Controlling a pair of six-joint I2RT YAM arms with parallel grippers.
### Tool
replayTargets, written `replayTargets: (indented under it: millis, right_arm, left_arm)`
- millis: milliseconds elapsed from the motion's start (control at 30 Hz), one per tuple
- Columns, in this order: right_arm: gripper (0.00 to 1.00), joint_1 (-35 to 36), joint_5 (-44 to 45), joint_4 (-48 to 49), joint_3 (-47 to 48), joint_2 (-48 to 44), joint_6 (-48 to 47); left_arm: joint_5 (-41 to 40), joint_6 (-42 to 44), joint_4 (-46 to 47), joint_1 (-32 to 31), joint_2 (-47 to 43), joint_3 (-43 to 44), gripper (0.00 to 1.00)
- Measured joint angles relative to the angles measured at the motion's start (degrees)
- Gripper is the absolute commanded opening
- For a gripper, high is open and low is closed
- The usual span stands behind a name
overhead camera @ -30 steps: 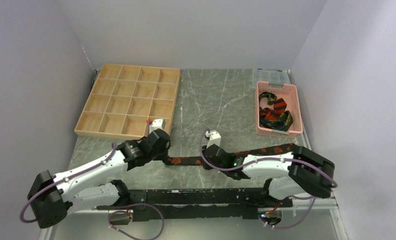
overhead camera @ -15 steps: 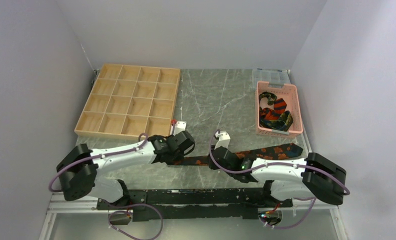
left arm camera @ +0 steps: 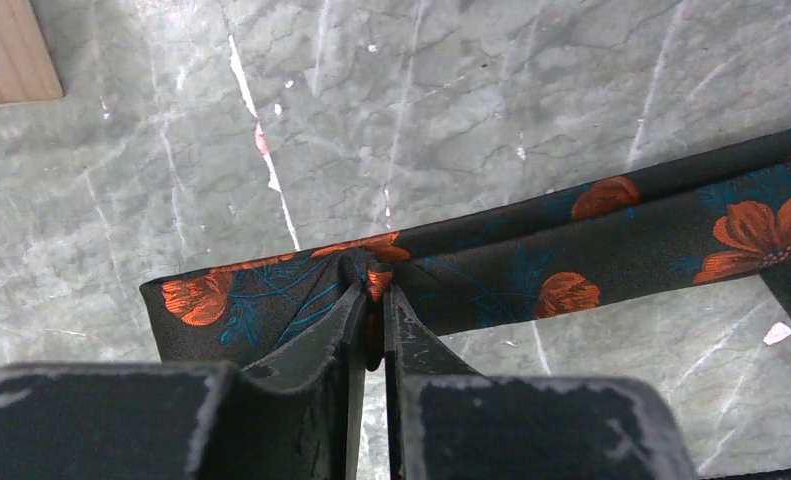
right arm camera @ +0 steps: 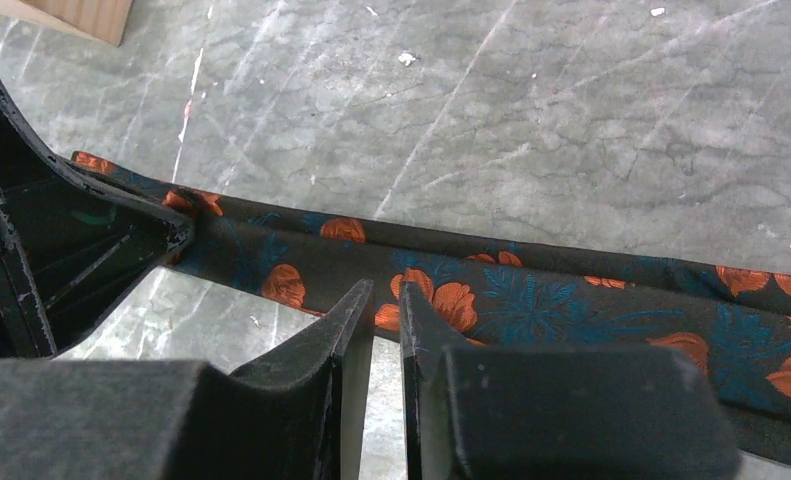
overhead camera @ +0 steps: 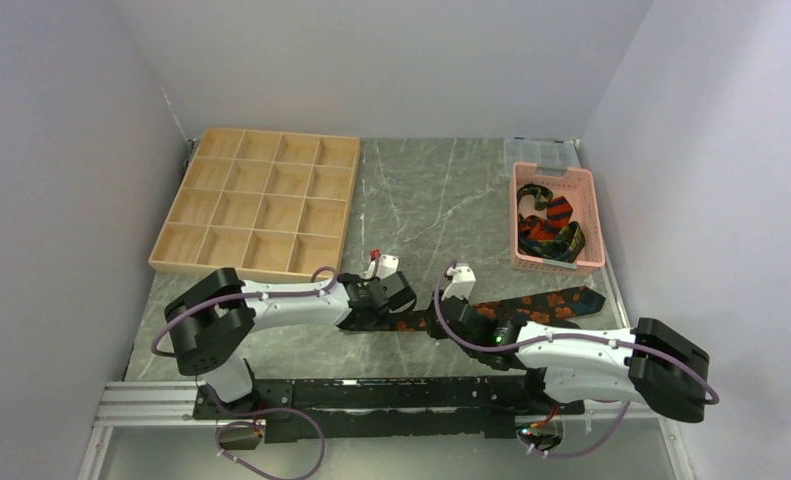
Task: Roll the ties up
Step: Roll the tie at the center of the board.
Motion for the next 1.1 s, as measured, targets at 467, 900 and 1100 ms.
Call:
replayTargets:
  millis: [467,900,1100]
  right_arm:
    - [0.21,0.0,0.0,-0.39,-0.22,0.0,0.0]
    - [0.24,-0.04,-7.85,0.72,3.32,3.72,-3.19]
    - [0.22,-0.04,-14.95,3.56,12.61,10.86,-4.72]
  left_arm:
    - [-0.31,-2.43,-1.46,-2.93,-3.85,0.81,0.48]
    - [-3.65,-7.72,-3.93,-4.35,-21.68,-5.46,0.59]
    - [0.74,-8.98,3.28,4.09,-40.79,-21.35,0.57]
